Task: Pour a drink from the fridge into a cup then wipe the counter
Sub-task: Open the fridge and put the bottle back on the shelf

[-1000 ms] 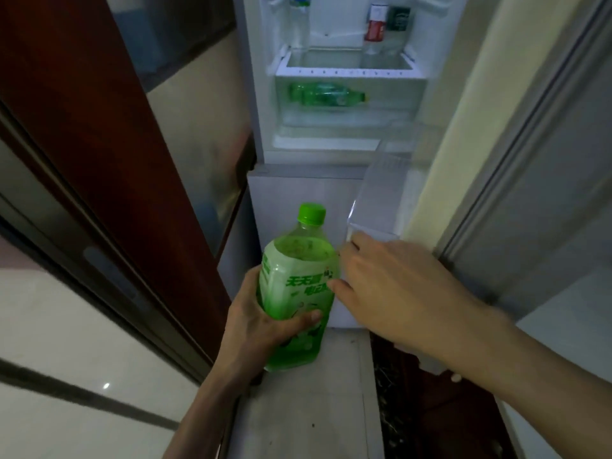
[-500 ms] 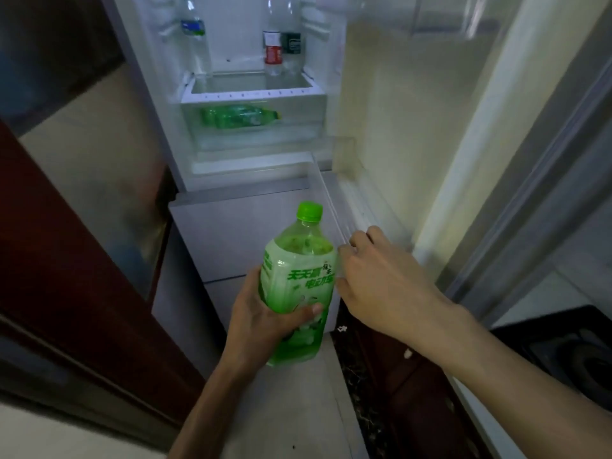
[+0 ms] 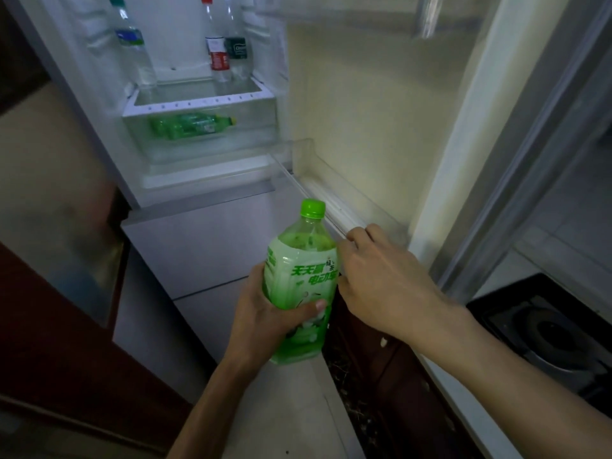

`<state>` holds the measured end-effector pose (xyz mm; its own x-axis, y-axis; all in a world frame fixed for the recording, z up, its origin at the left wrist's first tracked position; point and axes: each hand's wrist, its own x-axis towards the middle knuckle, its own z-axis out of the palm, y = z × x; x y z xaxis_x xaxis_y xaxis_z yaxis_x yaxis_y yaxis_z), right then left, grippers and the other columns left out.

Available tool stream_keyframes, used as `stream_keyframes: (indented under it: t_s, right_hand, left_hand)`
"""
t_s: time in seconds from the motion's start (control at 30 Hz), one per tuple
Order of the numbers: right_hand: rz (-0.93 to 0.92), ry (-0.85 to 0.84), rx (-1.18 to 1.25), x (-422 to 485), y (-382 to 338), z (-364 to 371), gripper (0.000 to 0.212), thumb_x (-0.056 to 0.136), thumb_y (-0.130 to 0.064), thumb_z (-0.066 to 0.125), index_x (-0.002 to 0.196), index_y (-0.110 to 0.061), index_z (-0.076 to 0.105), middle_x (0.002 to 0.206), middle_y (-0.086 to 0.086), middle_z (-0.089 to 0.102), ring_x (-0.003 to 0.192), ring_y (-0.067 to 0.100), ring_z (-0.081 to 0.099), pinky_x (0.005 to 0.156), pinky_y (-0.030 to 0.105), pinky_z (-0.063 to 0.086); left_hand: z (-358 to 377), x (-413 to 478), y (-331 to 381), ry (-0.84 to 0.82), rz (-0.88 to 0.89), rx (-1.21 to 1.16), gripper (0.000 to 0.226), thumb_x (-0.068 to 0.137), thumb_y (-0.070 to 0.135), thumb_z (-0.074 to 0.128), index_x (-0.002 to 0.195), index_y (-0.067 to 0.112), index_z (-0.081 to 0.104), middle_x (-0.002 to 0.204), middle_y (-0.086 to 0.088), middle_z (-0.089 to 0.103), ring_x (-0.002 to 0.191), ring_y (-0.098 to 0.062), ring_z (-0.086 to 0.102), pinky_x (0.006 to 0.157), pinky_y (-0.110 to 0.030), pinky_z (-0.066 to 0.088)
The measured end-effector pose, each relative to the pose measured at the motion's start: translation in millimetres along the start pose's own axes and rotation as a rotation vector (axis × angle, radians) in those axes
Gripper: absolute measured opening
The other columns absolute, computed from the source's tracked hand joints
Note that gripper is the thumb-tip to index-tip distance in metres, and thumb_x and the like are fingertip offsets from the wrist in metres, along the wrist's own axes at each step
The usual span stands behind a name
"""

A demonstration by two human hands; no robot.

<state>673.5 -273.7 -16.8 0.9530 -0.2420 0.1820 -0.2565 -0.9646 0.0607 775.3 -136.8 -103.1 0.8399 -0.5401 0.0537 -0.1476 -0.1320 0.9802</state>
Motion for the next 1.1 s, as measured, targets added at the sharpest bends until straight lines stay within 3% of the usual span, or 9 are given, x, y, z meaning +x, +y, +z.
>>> stream_keyframes:
  t_s: [0.2,0.43,0.57,0.63,0.77,0.83,0.9,1.1]
  right_hand:
    - [0.035,0.005,0.039,-2.2,10.9,1.1,0.025,0.092,-0.022,0.047,0.115,-0.012,0.050,0.117,0.007,0.047,0.113,0.022,0.040,0.069,0.028,0.028]
    - [-0.005,0.038,0.104,5.9,17.7,6.2,0.024,0.090,-0.021,0.049,0.112,-0.011,0.052,0.114,0.007,0.052,0.109,0.021,0.044,0.071,0.026,0.025]
    - [-0.007,0.019,0.201,19.5,18.9,11.8,0.023,0.091,-0.021,0.047,0.111,-0.010,0.051,0.113,0.009,0.052,0.105,0.025,0.048,0.077,0.030,0.038]
    - [0.006,0.003,0.251,27.3,18.9,14.1,0.022,0.091,-0.020,0.047,0.109,-0.010,0.052,0.112,0.010,0.053,0.103,0.027,0.050,0.080,0.036,0.045]
    - [-0.009,-0.005,0.304,44.5,17.2,18.5,0.019,0.089,-0.016,0.048,0.105,-0.009,0.052,0.108,0.012,0.055,0.095,0.028,0.055,0.070,0.032,0.037]
    - [-0.010,0.006,0.323,53.4,15.8,21.2,0.019,0.088,-0.016,0.049,0.105,-0.008,0.051,0.105,0.011,0.055,0.093,0.028,0.056,0.070,0.034,0.043]
    - [-0.022,0.025,0.341,61.3,13.6,23.1,0.019,0.087,-0.015,0.048,0.104,-0.008,0.051,0.102,0.012,0.056,0.093,0.030,0.056,0.074,0.040,0.049]
    - [-0.031,-0.027,0.343,80.5,13.2,23.8,0.024,0.090,-0.020,0.048,0.113,-0.011,0.049,0.106,0.010,0.057,0.101,0.030,0.053,0.083,0.042,0.049]
  left_hand:
    - [11.7,2.4,1.1,-0.009,-0.006,0.010,0.068,0.054,0.015,0.094,0.110,0.019,0.056,0.099,0.002,0.073,0.087,-0.011,0.071,0.068,-0.028,0.059]
    - [16.6,8.4,4.0,0.021,-0.009,0.033,0.070,0.053,0.019,0.095,0.111,0.018,0.055,0.097,0.004,0.072,0.085,-0.007,0.071,0.065,-0.023,0.057]
    - [12.3,14.6,5.4,0.071,-0.013,0.051,0.079,0.043,0.039,0.092,0.112,0.022,0.056,0.100,0.006,0.072,0.087,-0.007,0.070,0.069,-0.026,0.059]
    - [10.8,18.3,6.8,0.106,-0.018,0.067,0.078,0.045,0.035,0.094,0.112,0.023,0.055,0.100,0.007,0.071,0.086,-0.004,0.069,0.067,-0.024,0.058]
    - [9.4,26.7,9.8,0.161,-0.029,0.094,0.074,0.052,0.026,0.095,0.114,0.022,0.054,0.101,0.007,0.069,0.085,0.000,0.068,0.066,-0.020,0.057]
    - [8.2,30.6,11.6,0.196,-0.026,0.098,0.072,0.053,0.022,0.095,0.113,0.022,0.054,0.101,0.008,0.069,0.085,0.002,0.067,0.065,-0.018,0.056]
    - [6.0,34.0,13.3,0.228,-0.016,0.108,0.074,0.053,0.022,0.095,0.114,0.020,0.054,0.101,0.008,0.068,0.086,0.002,0.066,0.066,-0.020,0.056]
    - [-4.0,46.9,9.5,0.280,-0.006,0.164,0.075,0.051,0.034,0.091,0.114,0.018,0.054,0.102,0.006,0.069,0.090,-0.003,0.067,0.072,-0.027,0.058]
